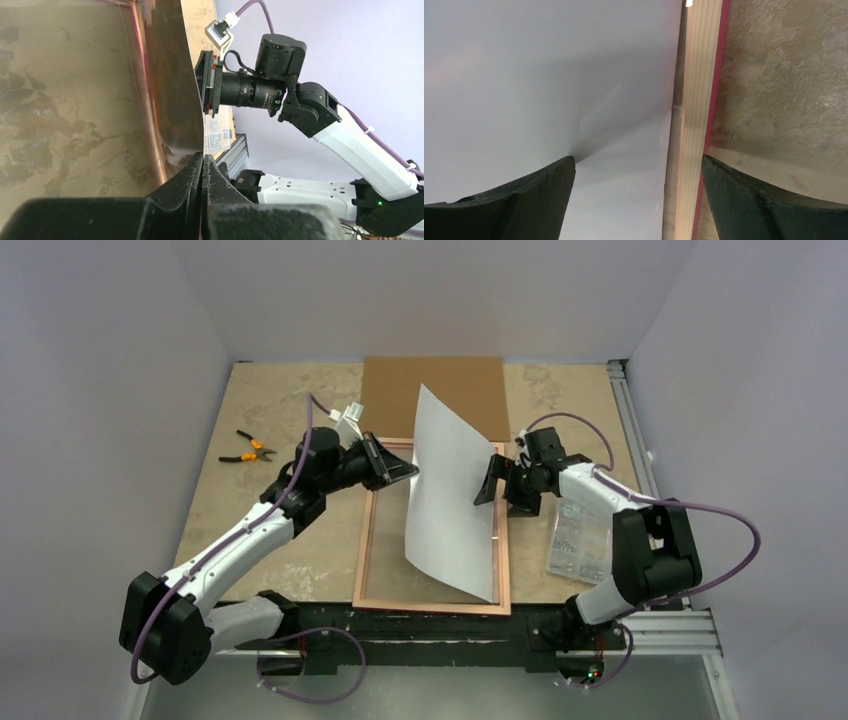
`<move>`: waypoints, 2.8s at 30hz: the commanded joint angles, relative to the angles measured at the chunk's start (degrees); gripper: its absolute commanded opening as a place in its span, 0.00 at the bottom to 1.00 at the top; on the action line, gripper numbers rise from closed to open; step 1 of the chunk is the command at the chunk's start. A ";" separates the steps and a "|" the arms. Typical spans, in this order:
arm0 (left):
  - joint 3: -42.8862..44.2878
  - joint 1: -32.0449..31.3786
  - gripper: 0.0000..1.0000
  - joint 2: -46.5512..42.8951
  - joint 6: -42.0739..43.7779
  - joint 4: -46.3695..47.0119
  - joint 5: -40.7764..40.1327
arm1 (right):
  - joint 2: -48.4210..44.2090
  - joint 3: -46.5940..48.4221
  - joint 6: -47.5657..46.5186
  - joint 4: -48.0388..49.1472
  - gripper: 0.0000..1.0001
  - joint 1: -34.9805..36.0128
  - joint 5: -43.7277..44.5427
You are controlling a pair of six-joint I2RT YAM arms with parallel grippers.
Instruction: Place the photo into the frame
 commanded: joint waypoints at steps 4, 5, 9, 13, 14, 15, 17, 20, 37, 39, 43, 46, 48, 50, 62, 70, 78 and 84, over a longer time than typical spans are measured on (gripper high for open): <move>5.38 -3.25 0.00 -0.39 -0.86 -1.44 0.47 | -6.18 1.16 2.44 -0.23 0.96 -1.92 -2.32; 5.43 -3.50 0.00 -0.32 -1.42 -0.19 0.15 | -6.93 1.18 2.52 -0.47 0.96 -2.44 -2.32; 3.94 -3.64 0.00 -0.45 -4.58 3.34 -1.02 | -8.97 0.95 2.42 -1.13 0.97 -4.92 -2.73; 1.83 -3.68 0.00 -1.30 -8.12 9.27 -1.86 | -9.41 0.51 1.96 -1.38 0.97 -5.99 -3.35; 1.93 -3.69 0.00 -1.31 -8.38 9.94 -1.88 | -9.42 0.27 1.87 -1.35 0.97 -6.21 -3.45; 2.25 -3.72 0.00 -1.30 -8.45 10.11 -1.88 | -9.43 0.01 1.84 -1.23 0.97 -6.37 -3.51; 2.98 -3.65 0.00 -1.18 -8.49 10.33 -1.84 | -9.43 -0.43 1.76 -0.96 0.96 -6.61 -3.65; 3.86 -3.73 0.00 -0.40 -9.23 11.71 -1.64 | -9.43 -0.76 1.83 -0.68 0.96 -7.01 -3.71; 8.95 -8.03 0.00 2.59 -11.06 14.15 -2.72 | -11.36 -0.81 0.26 -2.28 0.96 -11.25 -3.26; 8.34 -8.10 0.00 1.90 -10.90 14.17 -3.71 | -11.30 -1.07 0.09 -2.22 0.97 -11.50 -3.49; 6.68 -8.05 0.00 0.92 -11.47 13.68 -5.84 | -11.19 -1.62 0.00 -1.87 0.96 -11.71 -3.84; 5.63 -7.99 0.00 0.36 -11.54 12.33 -7.25 | -11.08 -1.83 -0.07 -1.69 0.96 -11.82 -3.80; 4.62 -7.95 0.00 -0.01 -11.08 10.14 -7.75 | -11.09 -1.92 -0.17 -1.77 0.96 -12.00 -3.71; 2.41 -7.96 0.00 -0.47 -10.78 9.47 -8.07 | -11.10 -1.92 -0.33 -1.86 0.96 -12.23 -3.65; -13.79 -7.69 0.00 -3.19 -8.71 7.62 -9.62 | -10.81 -2.47 -1.06 -1.74 0.96 -13.25 -4.61; -8.28 -7.56 0.00 -1.78 -1.68 -4.39 -9.46 | -9.69 -3.06 -1.81 -1.32 0.96 -13.34 -5.06; -6.55 -7.14 0.02 3.57 0.52 -4.98 -8.98 | -7.78 -5.07 -3.01 0.08 0.96 -13.34 -4.78; -2.01 -7.08 0.51 4.01 4.88 -14.34 -12.80 | -7.22 -4.85 -3.47 0.14 0.96 -13.34 -4.78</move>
